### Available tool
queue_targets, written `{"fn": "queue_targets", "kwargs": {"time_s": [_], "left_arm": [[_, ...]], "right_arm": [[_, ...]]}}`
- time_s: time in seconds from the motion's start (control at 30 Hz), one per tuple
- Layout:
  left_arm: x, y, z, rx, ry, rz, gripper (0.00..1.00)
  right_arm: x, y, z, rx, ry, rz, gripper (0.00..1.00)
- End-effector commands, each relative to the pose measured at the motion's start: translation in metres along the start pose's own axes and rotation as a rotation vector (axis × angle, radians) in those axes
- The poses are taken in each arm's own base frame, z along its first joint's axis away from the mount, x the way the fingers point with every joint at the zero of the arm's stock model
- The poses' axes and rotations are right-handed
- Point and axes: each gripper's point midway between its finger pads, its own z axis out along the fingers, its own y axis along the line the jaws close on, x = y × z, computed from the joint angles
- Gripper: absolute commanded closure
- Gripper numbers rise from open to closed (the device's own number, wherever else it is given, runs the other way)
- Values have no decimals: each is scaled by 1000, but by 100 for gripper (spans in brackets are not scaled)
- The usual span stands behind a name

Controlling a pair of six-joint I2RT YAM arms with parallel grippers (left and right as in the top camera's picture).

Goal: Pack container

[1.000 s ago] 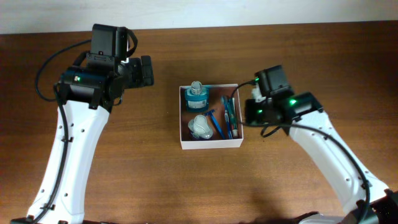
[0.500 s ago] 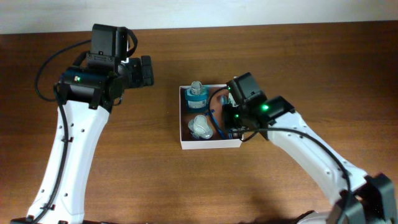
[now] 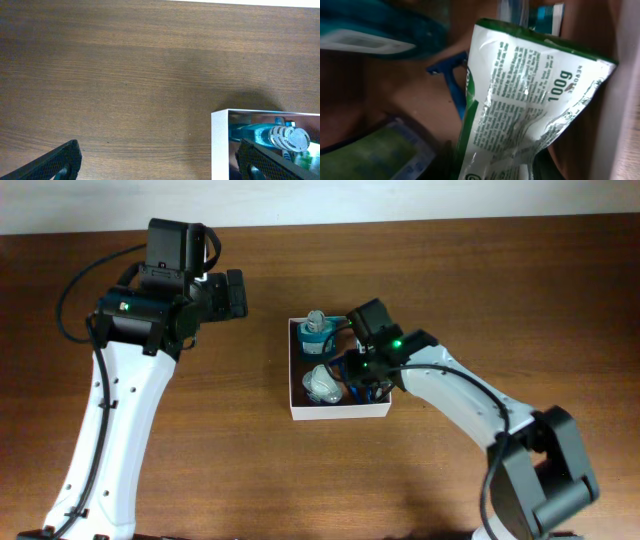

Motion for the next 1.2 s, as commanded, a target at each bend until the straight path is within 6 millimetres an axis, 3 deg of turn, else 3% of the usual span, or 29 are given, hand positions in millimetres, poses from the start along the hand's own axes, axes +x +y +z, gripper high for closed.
{"fn": "queue_targets", "kwargs": {"time_s": [0.0, 0.1, 0.27, 0.53, 0.67, 0.87, 1.0, 1.17], "left_arm": [[-6, 3, -5, -11, -22, 10, 1], [-6, 3, -5, -11, -23, 10, 1], [-6, 3, -5, -11, -23, 10, 1], [-6, 3, -5, -11, -23, 10, 1], [-6, 3, -5, -11, -23, 10, 1], [-6, 3, -5, -11, -23, 10, 1], [-6, 3, -5, -11, -23, 10, 1], [-6, 3, -5, -11, -22, 10, 1]], "right_arm": [[-2, -1, 12, 21, 8, 2, 92], [-2, -1, 13, 22, 9, 2, 84], [-8, 2, 5, 17, -1, -10, 51], [-50, 24, -60, -41, -129, -37, 25], [-66, 29, -108, -51, -209, -77, 21], [-67, -5, -187, 102, -335, -52, 20], [-51, -20, -247, 112, -438, -62, 20], [-13, -34, -326, 31, -595, -38, 19]]}}
